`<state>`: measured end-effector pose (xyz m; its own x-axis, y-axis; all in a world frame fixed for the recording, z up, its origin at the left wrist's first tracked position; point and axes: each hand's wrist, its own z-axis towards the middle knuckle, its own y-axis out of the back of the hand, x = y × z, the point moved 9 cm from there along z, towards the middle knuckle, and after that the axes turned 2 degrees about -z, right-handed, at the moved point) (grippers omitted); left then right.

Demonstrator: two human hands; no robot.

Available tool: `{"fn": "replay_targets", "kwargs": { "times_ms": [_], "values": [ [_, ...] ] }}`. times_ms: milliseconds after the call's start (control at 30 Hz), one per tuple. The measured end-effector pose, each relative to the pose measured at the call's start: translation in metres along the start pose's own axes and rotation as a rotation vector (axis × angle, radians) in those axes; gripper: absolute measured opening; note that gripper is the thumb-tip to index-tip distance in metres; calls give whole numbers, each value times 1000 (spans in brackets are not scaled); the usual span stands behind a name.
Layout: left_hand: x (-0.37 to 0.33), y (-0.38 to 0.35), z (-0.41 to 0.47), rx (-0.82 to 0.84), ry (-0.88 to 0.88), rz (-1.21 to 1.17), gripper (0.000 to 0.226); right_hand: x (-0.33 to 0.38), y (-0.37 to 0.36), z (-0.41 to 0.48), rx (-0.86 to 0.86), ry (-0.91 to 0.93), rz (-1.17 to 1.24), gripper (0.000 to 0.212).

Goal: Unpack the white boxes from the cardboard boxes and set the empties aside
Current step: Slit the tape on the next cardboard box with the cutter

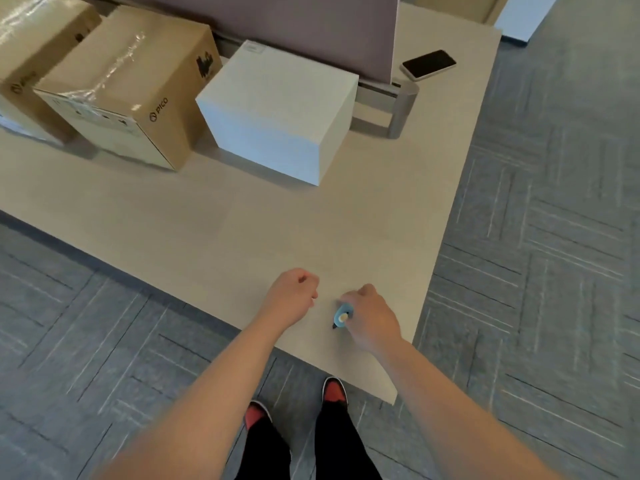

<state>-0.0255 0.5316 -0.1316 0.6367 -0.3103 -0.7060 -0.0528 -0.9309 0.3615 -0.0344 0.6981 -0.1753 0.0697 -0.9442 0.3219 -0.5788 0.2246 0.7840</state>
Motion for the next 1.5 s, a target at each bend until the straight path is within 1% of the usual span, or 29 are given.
{"fn": "replay_targets", "kwargs": {
  "times_ms": [100, 233, 300, 400, 500, 633, 733, 900, 1000, 1133, 1233, 1333, 1500],
  "values": [
    [10, -8, 5, 15, 8, 8, 20, 3, -6, 6, -31, 3, -4, 38],
    [17, -11, 7, 25, 14, 8, 20, 4, -4, 15, -66, -20, 18, 20],
    [13, -7, 7, 12, 12, 1, 20, 4, -3, 19, -52, -38, 83, 16],
    [-1, 12, 1, -25, 8, -2, 21, 9, 8, 19, -30, -94, 236, 18],
    [-17, 48, -10, -93, 5, -35, 20, 32, 30, 19, -58, -93, 363, 21],
    [-41, 116, -29, -197, -37, -92, 21, 93, 65, 20, -53, -28, 563, 17],
    [-58, 177, -48, -272, -91, -110, 22, 156, 96, 14, -41, 56, 670, 17],
    [-65, 286, -75, -379, -167, -170, 21, 275, 137, 8, -95, 228, 579, 18],
    [-55, 351, -84, -411, -200, -188, 22, 341, 146, 8, -141, 232, 561, 23],
    [-30, 435, -85, -413, -213, -193, 24, 419, 148, 11, -202, 191, 630, 14],
    [-22, 486, -80, -408, -232, -214, 23, 464, 150, 15, -235, 169, 658, 13],
    [-24, 519, -70, -379, -251, -244, 23, 498, 154, 21, -273, 186, 710, 7],
    [-41, 548, -34, -318, -262, -230, 22, 524, 168, 49, -328, 166, 725, 6]
  ]
}}
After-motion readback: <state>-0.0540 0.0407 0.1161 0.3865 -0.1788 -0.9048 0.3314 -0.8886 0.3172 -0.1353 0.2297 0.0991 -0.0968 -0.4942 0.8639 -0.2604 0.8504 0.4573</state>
